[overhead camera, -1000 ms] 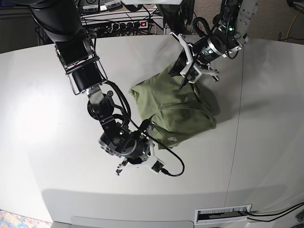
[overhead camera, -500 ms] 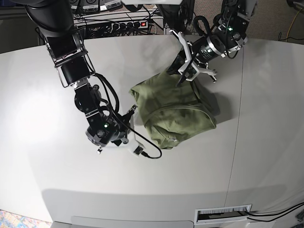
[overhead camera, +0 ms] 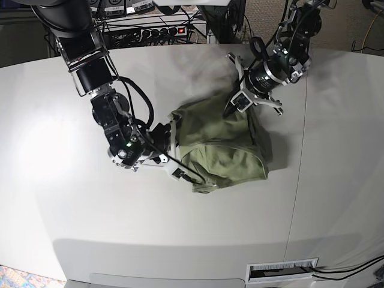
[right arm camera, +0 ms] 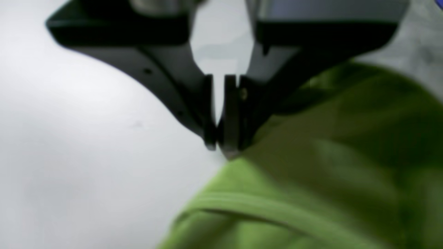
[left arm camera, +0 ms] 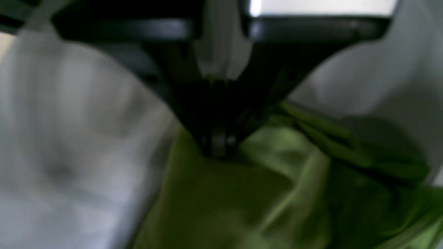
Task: Fold the T-shirt properly
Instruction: 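Press and shape the folded shirt with both grippers, then release right, then drag the folded shirt with the left gripper and flatten it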
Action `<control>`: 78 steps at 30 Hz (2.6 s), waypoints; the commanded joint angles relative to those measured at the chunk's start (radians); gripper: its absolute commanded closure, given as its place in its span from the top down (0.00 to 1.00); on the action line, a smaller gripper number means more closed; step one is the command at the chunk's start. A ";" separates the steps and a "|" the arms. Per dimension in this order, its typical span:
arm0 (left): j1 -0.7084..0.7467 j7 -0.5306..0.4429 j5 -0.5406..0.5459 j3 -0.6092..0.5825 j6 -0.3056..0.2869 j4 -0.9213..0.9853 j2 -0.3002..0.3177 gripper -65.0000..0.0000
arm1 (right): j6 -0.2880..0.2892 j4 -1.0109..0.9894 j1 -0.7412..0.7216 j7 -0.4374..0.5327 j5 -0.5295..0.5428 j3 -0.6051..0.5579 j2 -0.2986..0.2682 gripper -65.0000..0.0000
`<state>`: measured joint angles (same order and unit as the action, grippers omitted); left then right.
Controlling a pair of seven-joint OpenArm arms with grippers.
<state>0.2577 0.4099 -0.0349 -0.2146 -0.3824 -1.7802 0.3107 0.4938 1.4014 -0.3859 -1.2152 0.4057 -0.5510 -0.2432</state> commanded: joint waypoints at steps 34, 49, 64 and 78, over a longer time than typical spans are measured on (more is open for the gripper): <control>-0.164 0.000 0.223 0.001 0.028 -0.025 -0.090 0.00 | 0.005 0.078 0.004 0.007 0.019 0.287 -0.106 0.07; -0.361 -0.085 0.060 -0.018 0.104 0.417 -0.098 0.00 | 0.004 0.085 0.010 -0.009 0.013 0.287 -0.106 0.07; -0.511 -0.124 -0.032 -0.018 0.143 0.577 -0.013 0.00 | 0.004 0.123 0.043 -0.013 0.018 0.356 -0.106 0.07; -0.513 -0.006 0.034 -0.018 0.164 0.388 0.044 0.00 | 0.006 0.163 0.079 -0.014 0.050 0.389 -0.106 0.07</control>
<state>-0.2245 0.4370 -0.0063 -0.2375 -0.2256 -1.3720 0.3489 0.4973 1.5448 -0.2817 -1.2457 0.4461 -0.1699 -0.3405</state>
